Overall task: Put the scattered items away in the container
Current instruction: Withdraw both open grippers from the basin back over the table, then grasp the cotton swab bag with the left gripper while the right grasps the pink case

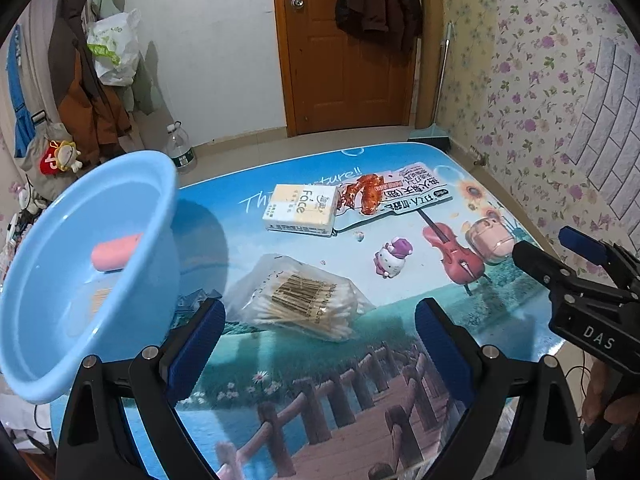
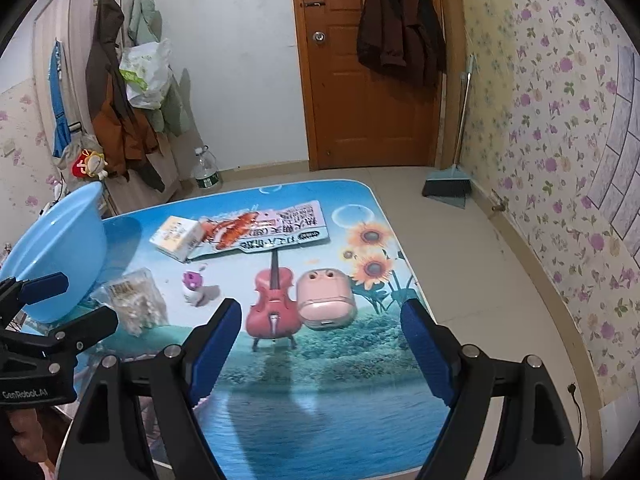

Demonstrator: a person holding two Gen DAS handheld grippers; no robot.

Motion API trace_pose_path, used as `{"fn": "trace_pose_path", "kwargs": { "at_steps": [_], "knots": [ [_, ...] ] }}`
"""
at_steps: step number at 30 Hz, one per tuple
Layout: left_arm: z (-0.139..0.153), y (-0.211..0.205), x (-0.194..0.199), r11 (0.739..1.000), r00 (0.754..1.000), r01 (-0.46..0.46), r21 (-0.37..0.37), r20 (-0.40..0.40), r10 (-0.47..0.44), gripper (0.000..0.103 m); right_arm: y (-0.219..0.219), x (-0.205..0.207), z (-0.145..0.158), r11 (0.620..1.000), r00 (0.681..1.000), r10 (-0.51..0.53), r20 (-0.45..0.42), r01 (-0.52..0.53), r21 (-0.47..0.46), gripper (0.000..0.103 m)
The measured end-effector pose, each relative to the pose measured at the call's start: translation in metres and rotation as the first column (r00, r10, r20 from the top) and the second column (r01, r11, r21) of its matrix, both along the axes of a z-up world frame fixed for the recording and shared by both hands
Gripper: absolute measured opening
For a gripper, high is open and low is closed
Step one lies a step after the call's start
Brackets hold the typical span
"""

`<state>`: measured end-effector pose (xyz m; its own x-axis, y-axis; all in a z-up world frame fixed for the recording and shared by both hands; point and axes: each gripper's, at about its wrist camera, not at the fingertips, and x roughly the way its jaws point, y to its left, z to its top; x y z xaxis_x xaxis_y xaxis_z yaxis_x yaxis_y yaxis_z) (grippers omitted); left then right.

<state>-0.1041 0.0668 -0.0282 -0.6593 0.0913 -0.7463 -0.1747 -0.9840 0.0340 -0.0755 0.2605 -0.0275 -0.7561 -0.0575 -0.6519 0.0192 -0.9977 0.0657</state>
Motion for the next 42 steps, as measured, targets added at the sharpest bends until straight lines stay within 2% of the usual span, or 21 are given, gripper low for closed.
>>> {"fn": "trace_pose_path", "kwargs": {
  "at_steps": [7, 19, 31, 35, 42],
  "knots": [
    [-0.018, 0.006, -0.019, 1.0, 1.0, -0.019, -0.013, 0.015, 0.019, 0.097, 0.001, -0.023, -0.014, 1.0, 1.0, -0.01, 0.026, 0.009, 0.02, 0.083],
    [-0.035, -0.004, -0.044, 0.997, 0.995, -0.08, -0.024, 0.05, 0.081, 0.097, -0.005, -0.049, -0.032, 1.0, 0.998, -0.013, 0.065, 0.013, -0.001, 0.083],
    [-0.048, -0.008, -0.051, 0.998, 0.992, -0.067, 0.003, 0.11, 0.066, 0.096, -0.007, -0.067, -0.046, 0.999, 0.991, -0.034, 0.129, 0.037, -0.024, 0.083],
    [-0.051, -0.012, -0.049, 0.998, 0.992, -0.059, 0.03, 0.115, 0.055, 0.092, -0.012, -0.073, -0.051, 0.999, 0.989, -0.028, 0.146, 0.031, -0.018, 0.083],
    [-0.048, -0.011, -0.037, 0.998, 0.997, -0.029, 0.048, 0.078, 0.025, 0.069, -0.011, -0.078, -0.055, 0.999, 0.989, -0.033, 0.145, 0.034, -0.002, 0.083]
  ]
}}
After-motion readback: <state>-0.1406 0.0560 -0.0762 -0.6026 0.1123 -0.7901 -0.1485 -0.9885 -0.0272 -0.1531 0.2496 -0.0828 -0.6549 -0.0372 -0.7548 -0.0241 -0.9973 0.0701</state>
